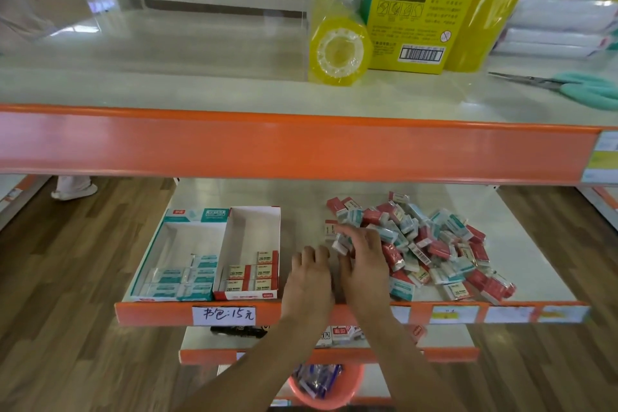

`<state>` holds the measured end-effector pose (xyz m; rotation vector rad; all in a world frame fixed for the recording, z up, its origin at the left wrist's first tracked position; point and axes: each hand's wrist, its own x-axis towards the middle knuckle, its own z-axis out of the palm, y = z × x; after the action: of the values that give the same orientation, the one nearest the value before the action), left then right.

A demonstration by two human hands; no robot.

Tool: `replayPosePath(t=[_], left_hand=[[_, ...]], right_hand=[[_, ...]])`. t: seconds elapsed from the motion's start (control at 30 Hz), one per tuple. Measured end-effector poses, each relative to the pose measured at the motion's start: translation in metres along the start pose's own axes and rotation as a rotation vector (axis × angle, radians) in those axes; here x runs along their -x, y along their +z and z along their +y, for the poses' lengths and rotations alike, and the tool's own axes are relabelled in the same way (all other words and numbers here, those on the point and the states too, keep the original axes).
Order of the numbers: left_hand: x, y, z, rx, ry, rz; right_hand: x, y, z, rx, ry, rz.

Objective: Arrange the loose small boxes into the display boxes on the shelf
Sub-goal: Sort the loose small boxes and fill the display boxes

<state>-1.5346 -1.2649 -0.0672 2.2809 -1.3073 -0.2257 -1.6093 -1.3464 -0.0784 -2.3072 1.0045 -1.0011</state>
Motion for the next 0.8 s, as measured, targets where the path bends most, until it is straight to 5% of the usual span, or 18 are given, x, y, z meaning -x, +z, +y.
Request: replayPosePath(t=[0.27, 0.63, 0.8], left_hand=[[0.014, -0.004, -0.009, 0.492, 0.034, 0.144], [0.010, 0.002, -0.013, 0.417, -0.069, 0.068], [0.008, 0.002, -0.011, 0.377, -0.111, 0.057]], right_hand=[[0.000, 0.000, 0.001, -0.062, 0.046, 0.138], [-0.002, 0.003, 0.008, 0.115, 0.031, 0.054], [-0.003, 0.004, 0.008, -0.013, 0.103, -0.028]])
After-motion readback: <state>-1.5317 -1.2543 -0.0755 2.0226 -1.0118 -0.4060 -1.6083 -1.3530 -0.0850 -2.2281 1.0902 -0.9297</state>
